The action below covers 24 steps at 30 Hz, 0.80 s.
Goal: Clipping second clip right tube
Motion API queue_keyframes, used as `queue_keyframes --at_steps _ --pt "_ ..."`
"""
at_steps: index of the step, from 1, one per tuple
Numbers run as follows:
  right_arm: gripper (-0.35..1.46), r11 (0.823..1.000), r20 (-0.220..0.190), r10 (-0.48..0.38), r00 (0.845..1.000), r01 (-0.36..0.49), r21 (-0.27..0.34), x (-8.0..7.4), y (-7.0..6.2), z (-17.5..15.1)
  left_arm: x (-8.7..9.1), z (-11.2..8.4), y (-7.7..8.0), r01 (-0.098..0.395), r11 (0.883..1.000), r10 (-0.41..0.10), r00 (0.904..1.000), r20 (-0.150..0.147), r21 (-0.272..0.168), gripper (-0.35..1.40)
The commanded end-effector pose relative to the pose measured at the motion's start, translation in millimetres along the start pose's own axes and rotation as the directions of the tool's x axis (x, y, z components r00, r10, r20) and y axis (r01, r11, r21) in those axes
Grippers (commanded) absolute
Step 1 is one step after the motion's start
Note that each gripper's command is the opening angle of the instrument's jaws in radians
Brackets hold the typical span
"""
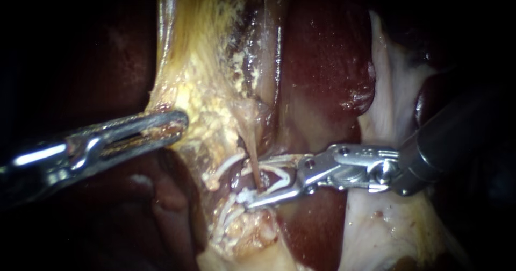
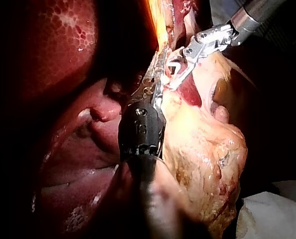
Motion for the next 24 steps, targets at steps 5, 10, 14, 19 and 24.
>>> queue_keyframes --at_steps 5,10,14,19,24 --pt "0.22 1.000 0.006 0.002 1.000 -0.002 0.007 0.0 -0.1 -0.3 0.0 0.1 0.0 0.000 1.000 0.000 1.0000 0.001 0.001 -0.35" --pt "-0.35 1.000 0.037 0.017 0.999 -0.017 -0.001 0.0 -0.1 -1.1 0.0 0.1 0.0 0.000 1.000 0.000 1.0000 0.002 -0.002 -0.35" --pt "-0.35 1.000 0.042 0.023 0.999 -0.023 -0.005 0.0 -0.2 -1.1 0.0 0.1 0.1 0.000 1.000 0.000 1.0000 0.002 -0.002 -0.35" --pt "-0.35 0.999 0.044 0.035 0.998 -0.035 -0.007 0.0 -0.2 -1.1 0.0 0.2 0.1 -0.001 1.000 0.001 1.0000 0.002 -0.002 -0.35" --pt "-0.35 0.999 0.043 0.034 0.998 -0.034 -0.009 0.0 -0.2 -1.1 0.0 0.2 0.3 -0.001 1.000 0.001 1.0000 0.003 -0.004 -0.35"
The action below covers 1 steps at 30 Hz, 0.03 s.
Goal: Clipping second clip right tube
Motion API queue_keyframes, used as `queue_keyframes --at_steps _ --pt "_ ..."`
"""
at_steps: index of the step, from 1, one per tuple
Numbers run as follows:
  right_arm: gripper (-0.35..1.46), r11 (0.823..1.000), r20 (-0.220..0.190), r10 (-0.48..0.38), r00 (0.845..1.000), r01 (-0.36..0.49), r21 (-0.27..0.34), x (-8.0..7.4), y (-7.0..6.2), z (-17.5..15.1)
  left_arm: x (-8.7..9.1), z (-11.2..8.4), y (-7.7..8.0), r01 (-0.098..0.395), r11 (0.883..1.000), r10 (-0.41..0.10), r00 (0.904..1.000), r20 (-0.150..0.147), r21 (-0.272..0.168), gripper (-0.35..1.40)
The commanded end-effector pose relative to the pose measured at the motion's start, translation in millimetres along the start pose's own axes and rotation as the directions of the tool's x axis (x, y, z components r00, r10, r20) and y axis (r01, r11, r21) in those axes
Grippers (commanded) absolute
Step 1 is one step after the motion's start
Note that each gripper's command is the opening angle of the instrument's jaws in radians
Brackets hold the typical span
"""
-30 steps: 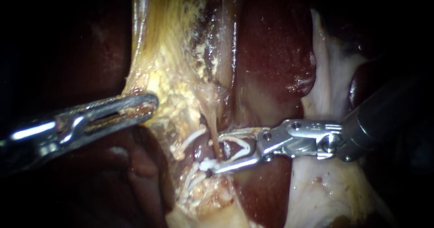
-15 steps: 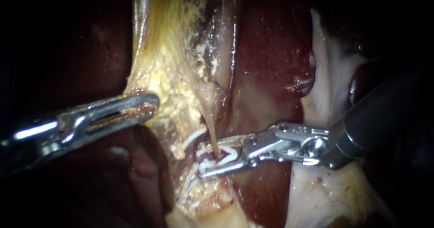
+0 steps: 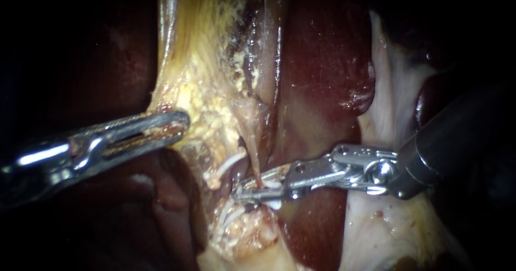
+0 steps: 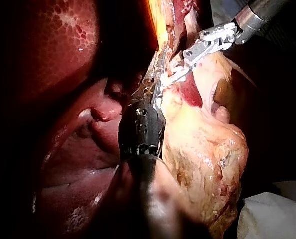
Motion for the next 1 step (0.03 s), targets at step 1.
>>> queue_keyframes --at_steps 1 --pt "-0.32 1.000 0.001 -0.001 1.000 0.001 0.004 0.0 0.0 0.0 0.0 0.0 0.1 0.000 1.000 0.000 1.0000 0.000 -0.001 -0.35"
